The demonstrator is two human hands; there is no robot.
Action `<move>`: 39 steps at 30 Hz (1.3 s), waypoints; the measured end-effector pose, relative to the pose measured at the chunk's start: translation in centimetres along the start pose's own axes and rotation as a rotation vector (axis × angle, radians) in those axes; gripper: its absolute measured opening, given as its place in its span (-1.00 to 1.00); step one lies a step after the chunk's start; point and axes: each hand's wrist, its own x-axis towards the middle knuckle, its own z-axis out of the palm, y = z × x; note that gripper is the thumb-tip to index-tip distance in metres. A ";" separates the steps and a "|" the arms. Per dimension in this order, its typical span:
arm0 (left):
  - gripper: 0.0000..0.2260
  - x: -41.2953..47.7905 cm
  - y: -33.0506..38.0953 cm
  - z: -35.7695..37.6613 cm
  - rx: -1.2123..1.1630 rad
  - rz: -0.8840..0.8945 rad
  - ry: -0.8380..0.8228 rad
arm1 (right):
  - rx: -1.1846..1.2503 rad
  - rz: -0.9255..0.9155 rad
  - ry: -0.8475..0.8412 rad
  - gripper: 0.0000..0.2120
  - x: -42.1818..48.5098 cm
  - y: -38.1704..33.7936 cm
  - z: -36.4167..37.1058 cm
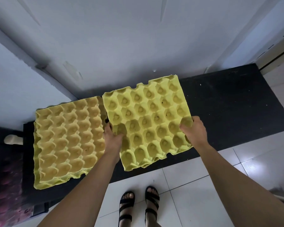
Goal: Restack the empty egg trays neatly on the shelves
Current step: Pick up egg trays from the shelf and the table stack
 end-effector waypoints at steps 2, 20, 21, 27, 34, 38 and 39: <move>-0.31 -0.7 0.9 0.0 -0.013 0.030 -0.023 | -0.013 -0.009 0.016 -0.53 -0.2 -0.1 -0.5; -0.42 -15.1 17.2 -10.7 0.713 0.709 0.141 | 0.136 -0.298 0.102 -0.51 -15.3 -12.0 -13.2; -0.45 -16.7 17.9 -11.3 0.860 0.848 0.123 | 0.146 -0.300 0.110 -0.51 -16.1 -12.7 -13.7; -0.43 -24.9 18.1 -15.9 1.422 1.178 -0.137 | 0.196 -0.368 0.150 -0.55 -22.2 -16.9 -15.9; -0.38 -34.1 13.3 -23.8 1.511 1.279 0.126 | 0.327 -0.472 -0.004 -0.42 -32.4 -17.5 -15.6; -0.45 -40.0 8.6 -29.2 1.369 1.329 0.370 | 0.330 -0.538 -0.081 -0.31 -39.5 -17.1 -14.0; -0.41 -41.6 7.5 -30.8 1.352 1.293 0.418 | 0.313 -0.560 -0.094 -0.24 -41.4 -17.3 -13.5</move>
